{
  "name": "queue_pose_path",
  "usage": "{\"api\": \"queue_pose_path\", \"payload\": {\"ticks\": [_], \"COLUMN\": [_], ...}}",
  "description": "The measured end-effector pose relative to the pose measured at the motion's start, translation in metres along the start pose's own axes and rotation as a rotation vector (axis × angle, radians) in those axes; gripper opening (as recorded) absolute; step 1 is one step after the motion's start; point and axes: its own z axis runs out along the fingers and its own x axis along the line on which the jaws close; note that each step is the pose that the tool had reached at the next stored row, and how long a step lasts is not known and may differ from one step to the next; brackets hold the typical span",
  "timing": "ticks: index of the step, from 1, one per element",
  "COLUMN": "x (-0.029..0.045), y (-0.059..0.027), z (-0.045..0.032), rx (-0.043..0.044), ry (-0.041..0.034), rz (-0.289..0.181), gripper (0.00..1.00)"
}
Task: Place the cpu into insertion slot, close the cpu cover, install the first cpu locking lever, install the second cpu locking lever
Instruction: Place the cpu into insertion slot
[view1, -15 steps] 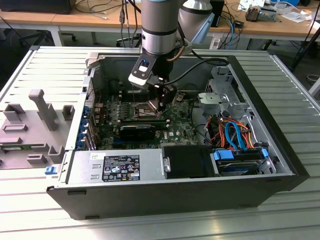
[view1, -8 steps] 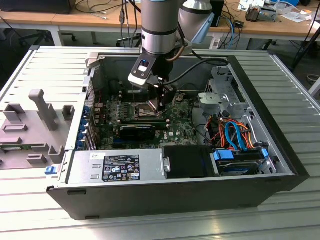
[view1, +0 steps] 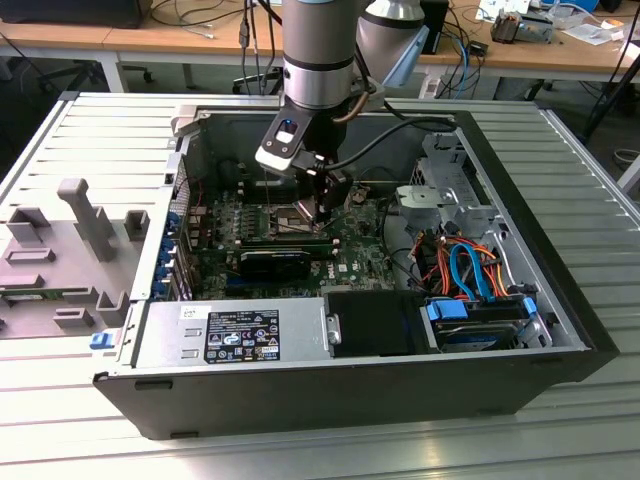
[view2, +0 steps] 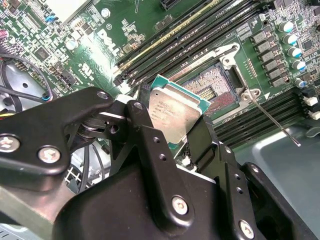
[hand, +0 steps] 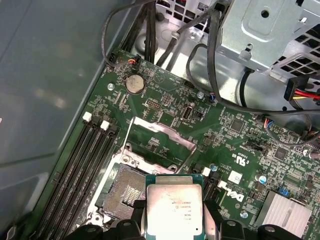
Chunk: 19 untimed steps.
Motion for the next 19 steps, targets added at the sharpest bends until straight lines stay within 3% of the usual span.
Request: {"api": "queue_pose_path", "payload": {"ticks": [19], "x": [0.0000], "y": [0.0000], "z": [0.0000], "rx": [0.0012], "ry": [-0.0005], "rz": [0.037], "gripper": [0.54]}}
